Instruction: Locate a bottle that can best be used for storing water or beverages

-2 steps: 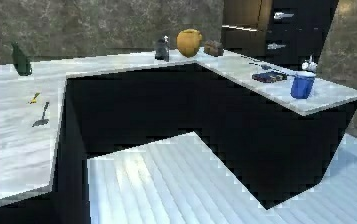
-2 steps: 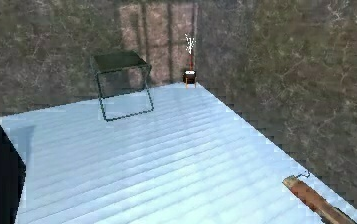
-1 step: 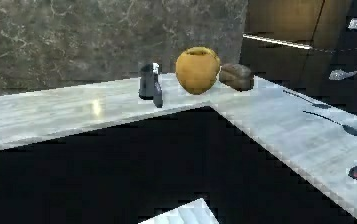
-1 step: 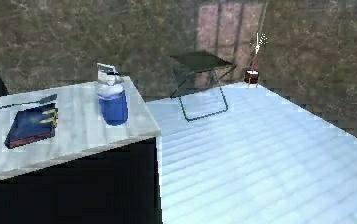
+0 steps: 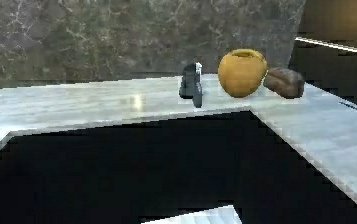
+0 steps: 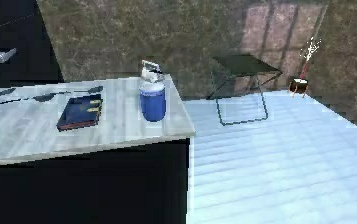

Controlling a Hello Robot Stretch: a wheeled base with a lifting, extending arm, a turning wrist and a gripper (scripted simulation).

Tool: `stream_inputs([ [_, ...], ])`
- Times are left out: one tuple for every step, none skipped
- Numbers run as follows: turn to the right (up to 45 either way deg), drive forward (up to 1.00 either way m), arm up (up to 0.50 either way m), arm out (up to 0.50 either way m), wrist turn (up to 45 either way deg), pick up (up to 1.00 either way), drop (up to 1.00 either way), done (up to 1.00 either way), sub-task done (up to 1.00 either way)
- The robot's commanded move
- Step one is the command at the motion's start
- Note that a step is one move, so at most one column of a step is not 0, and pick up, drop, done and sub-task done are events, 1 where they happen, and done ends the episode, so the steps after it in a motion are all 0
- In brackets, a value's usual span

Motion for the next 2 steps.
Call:
stream_inputs([
  [0.0,0.3,0.0,0.0,0.0,0.0,0.0,0.0,0.0],
  [-45.0,0.0,0.0,0.0,0.0,0.0,0.0,0.0,0.0],
])
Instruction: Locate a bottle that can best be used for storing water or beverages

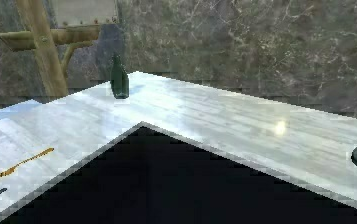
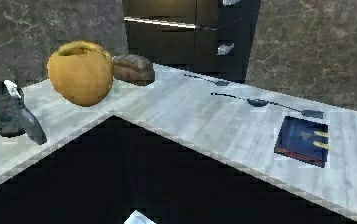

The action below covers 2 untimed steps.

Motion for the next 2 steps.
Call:
stream_inputs([
  [-15.0,0.0,0.0,0.0,0.0,0.0,0.0,0.0,0.0],
  [0.0,0.0,0.0,0.0,0.0,0.0,0.0,1.0,0.0],
])
